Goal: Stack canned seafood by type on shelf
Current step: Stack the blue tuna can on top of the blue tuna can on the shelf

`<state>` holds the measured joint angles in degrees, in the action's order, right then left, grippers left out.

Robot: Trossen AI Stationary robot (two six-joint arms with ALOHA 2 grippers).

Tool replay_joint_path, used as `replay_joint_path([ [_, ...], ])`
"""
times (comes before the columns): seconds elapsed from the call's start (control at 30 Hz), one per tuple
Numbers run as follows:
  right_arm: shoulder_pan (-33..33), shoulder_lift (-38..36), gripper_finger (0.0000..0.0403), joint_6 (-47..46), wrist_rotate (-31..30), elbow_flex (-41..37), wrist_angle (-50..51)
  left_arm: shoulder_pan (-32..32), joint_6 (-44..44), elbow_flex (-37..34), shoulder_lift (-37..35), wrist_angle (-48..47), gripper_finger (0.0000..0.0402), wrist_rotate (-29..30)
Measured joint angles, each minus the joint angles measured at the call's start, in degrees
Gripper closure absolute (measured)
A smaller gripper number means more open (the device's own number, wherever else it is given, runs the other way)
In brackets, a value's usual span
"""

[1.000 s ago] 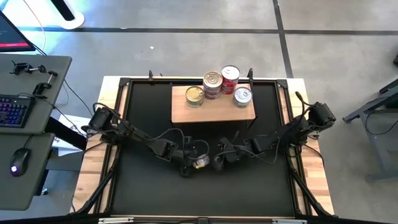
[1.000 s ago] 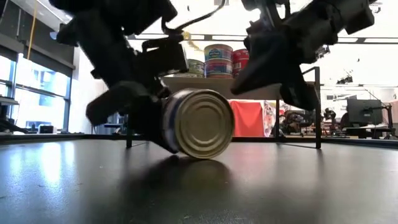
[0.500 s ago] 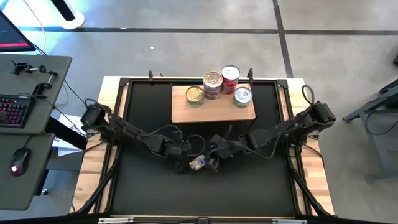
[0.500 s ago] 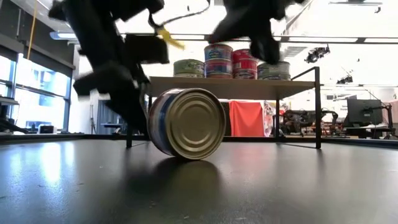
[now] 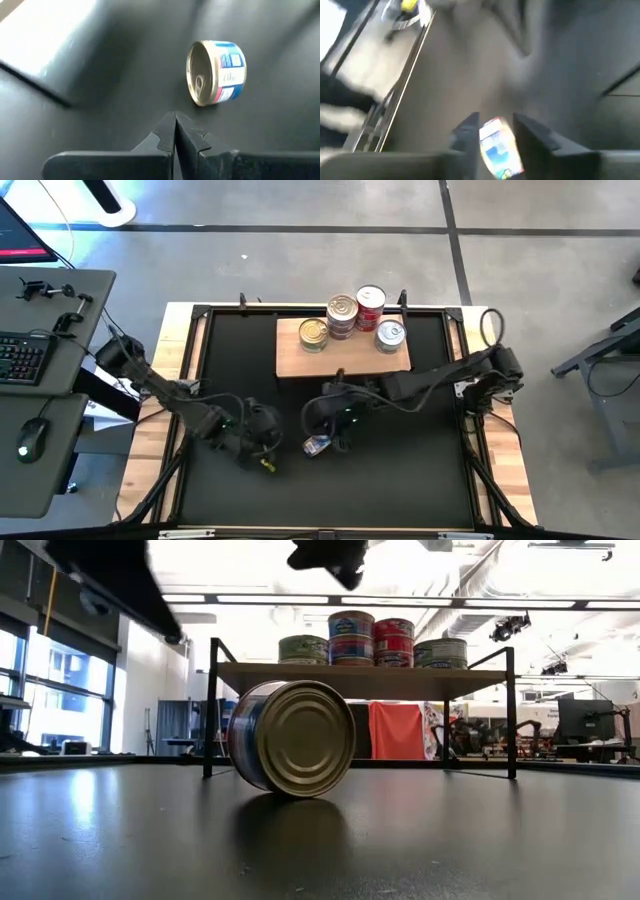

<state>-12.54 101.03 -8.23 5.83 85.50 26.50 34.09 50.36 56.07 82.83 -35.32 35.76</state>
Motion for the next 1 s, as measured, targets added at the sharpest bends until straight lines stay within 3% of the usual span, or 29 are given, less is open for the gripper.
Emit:
replay_joint_path([
  [0.17,0.1,10.2,0.0189,9.0,6.4,11.8,12.5,4.4,14.4,0.0,-0.9,-2.1,0.0402,2.0],
  [0.37,1.1,19.6,0.0091,18.1,11.7,25.9,25.3,6.6,18.0,0.0,-4.8,-0.8,0.0402,2.8],
  [0.53,2.1,23.2,0.0076,23.9,9.6,29.6,29.9,6.6,16.6,0.0,-7.4,-1.9,0.0402,4.4],
  [0.77,2.3,25.6,0.0075,24.2,4.6,29.5,32.7,6.5,15.5,0.0,-10.1,-4.1,0.0402,4.7],
  [1.0,0.9,27.5,0.0075,23.6,3.3,29.3,33.5,6.4,15.4,0.0,-13.2,-8.6,0.0402,5.8],
])
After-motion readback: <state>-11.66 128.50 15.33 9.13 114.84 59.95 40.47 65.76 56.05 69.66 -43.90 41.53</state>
